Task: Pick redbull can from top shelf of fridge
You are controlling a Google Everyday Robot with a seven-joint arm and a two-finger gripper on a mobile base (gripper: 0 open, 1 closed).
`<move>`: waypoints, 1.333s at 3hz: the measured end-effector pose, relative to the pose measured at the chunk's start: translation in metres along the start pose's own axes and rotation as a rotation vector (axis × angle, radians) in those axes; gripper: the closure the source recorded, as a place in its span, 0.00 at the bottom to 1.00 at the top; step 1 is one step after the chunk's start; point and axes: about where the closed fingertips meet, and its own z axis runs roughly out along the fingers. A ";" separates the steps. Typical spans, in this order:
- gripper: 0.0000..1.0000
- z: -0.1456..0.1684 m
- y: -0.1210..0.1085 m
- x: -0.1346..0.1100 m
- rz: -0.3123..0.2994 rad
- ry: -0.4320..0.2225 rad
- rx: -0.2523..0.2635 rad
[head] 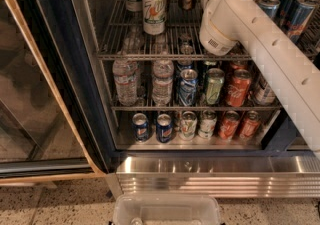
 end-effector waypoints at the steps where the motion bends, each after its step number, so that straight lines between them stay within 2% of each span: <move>1: 1.00 -0.014 0.006 -0.010 0.016 -0.006 -0.047; 2: 1.00 -0.030 0.011 -0.016 0.027 -0.001 -0.090; 4: 1.00 -0.058 0.029 -0.008 0.017 0.047 -0.182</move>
Offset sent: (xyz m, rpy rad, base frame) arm -0.0499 0.0238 0.0203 0.0431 0.0167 0.1480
